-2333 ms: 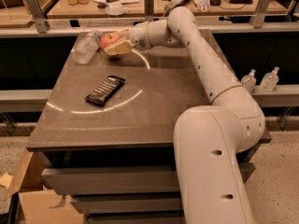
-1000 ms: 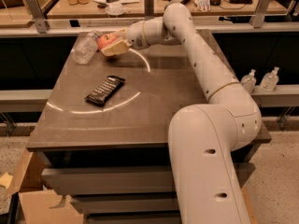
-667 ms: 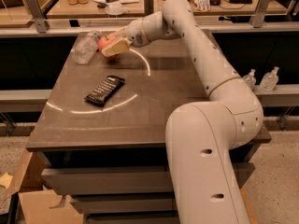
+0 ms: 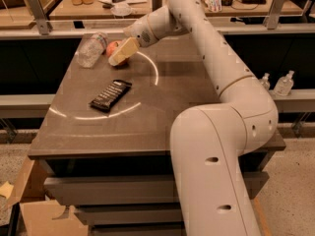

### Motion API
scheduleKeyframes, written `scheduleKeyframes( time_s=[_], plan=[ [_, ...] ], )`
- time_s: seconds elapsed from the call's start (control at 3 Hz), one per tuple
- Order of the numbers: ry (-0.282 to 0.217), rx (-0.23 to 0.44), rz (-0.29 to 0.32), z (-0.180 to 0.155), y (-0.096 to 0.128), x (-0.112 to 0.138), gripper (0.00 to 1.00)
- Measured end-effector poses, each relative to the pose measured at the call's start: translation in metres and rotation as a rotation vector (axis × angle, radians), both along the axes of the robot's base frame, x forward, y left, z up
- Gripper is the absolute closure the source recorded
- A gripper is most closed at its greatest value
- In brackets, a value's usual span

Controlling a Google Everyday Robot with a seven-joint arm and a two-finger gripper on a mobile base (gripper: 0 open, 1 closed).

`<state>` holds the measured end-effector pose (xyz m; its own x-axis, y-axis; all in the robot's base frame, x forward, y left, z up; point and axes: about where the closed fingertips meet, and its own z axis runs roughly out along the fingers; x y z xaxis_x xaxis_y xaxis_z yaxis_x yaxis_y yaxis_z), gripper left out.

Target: Move apple near water bottle

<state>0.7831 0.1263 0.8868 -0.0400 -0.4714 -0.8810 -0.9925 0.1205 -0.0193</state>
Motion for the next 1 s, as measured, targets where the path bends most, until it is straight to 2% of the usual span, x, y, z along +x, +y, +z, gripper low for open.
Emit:
scheduleKeyframes(
  time_s=[0.33,0.67,1.0],
  plan=[
    [-0.013,-0.019,-0.048,0.013,-0.019,-0.001,0.0],
    [-0.097,-0.067,-0.203,0.051,-0.079,-0.007,0.0],
    [-0.233,-0.12,-0.423,0.108,-0.159,-0.023,0.0]
  ],
)
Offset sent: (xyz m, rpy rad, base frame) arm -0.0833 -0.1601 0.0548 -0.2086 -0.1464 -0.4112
